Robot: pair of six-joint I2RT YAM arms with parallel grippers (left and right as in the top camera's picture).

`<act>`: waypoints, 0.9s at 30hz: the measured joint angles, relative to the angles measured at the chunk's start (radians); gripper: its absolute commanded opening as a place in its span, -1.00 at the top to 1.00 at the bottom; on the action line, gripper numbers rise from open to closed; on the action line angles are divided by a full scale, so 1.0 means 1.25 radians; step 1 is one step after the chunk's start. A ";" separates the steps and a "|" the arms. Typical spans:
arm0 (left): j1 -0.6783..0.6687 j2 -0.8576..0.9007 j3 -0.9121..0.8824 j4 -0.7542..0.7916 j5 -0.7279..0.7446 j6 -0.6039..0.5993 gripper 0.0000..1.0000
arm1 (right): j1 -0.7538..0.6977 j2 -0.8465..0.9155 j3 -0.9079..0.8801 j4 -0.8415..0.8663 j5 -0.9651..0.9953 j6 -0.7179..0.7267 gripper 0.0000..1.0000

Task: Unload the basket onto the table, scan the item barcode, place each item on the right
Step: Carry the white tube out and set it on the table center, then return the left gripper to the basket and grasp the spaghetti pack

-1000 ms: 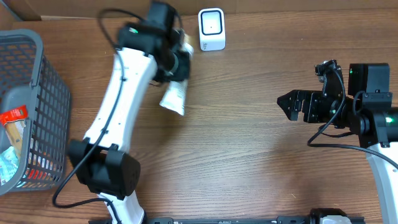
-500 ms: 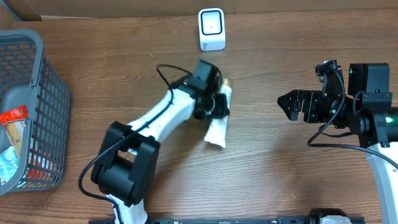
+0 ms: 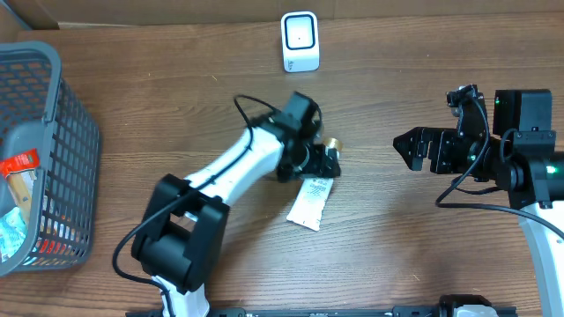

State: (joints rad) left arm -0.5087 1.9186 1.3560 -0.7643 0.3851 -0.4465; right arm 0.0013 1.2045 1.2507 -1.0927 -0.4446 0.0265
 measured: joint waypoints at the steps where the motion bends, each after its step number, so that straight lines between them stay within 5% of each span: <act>1: 0.020 0.000 0.040 -0.045 -0.004 0.013 -0.75 | 0.000 0.000 0.000 0.000 0.000 0.000 -0.99; 6: 0.164 -0.004 0.336 -0.278 -0.031 0.074 -0.78 | 0.000 0.000 0.000 0.001 0.000 0.000 -1.00; 14: 0.548 -0.047 0.816 -0.564 -0.130 0.137 -0.74 | 0.000 0.000 0.000 0.001 0.000 0.000 -1.00; 22: 0.963 -0.069 0.841 -0.663 -0.249 0.126 -0.74 | 0.000 0.000 0.000 0.001 0.000 0.000 -1.00; 27: 1.092 -0.068 0.741 -0.608 -0.288 0.127 -0.65 | 0.000 0.000 0.000 0.000 0.000 0.000 -1.00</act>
State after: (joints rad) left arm 0.8566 1.8332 2.2822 -1.5246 0.0250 -0.2882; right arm 0.0013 1.2045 1.2510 -1.0931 -0.4442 0.0265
